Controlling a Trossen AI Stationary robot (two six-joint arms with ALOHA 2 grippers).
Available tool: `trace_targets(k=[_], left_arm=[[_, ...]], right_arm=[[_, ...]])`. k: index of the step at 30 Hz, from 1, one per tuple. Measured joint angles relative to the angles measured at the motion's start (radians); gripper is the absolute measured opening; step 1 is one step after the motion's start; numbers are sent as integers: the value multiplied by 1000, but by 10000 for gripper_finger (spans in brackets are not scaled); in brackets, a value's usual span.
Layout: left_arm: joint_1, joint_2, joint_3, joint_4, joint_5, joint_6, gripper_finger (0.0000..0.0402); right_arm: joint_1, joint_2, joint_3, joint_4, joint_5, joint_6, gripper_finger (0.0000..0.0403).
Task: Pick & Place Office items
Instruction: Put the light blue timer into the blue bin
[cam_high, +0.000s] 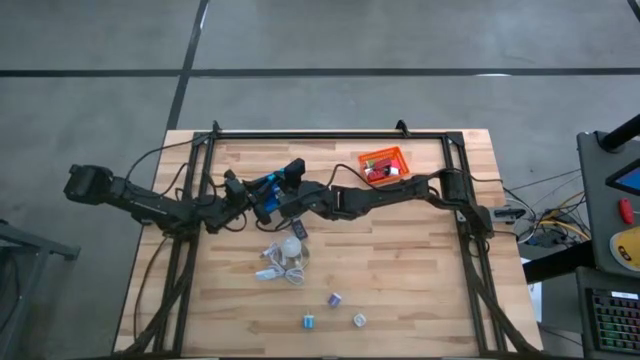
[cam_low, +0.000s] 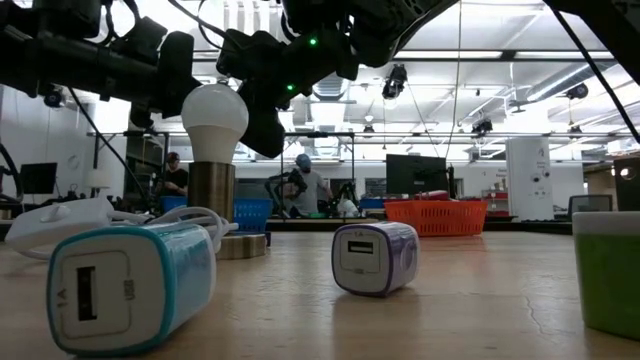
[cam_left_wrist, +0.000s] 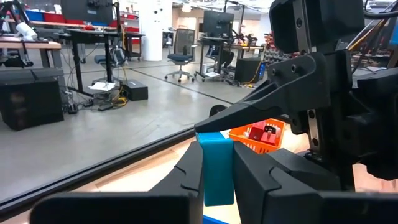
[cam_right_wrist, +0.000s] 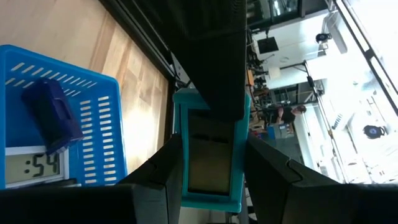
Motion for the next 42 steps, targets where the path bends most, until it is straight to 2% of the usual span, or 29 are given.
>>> trace_targets(k=[15, 17, 19, 23, 27, 31, 37, 42], left_arm=[[-1, 0, -1, -2, 3, 5, 51], [-1, 0, -1, -2, 6, 6, 51], [-2, 0, -1, -6, 35, 16, 51], [-3, 1, -1, -6, 45, 16, 51], [-3, 1, -1, -5, 35, 12, 51], [-3, 0, -1, -19, 19, 12, 51], [-1, -4, -2, -105, -46, -21, 51], [11, -12, 5, -198, -67, -66, 51]], right_arm=[[0, 0, 0, -1, -3, 0, 123], [0, 0, 0, -1, -1, 10, 154], [0, 1, 0, 3, 3, 27, 204], [-5, 1, 0, 6, 75, 24, 290], [-16, 1, 0, -8, 129, 11, 328], [-28, -1, 0, -72, 153, 43, 329], [-46, -23, -12, -222, 153, 175, 314], [-51, -94, -89, -243, 120, 252, 307]])
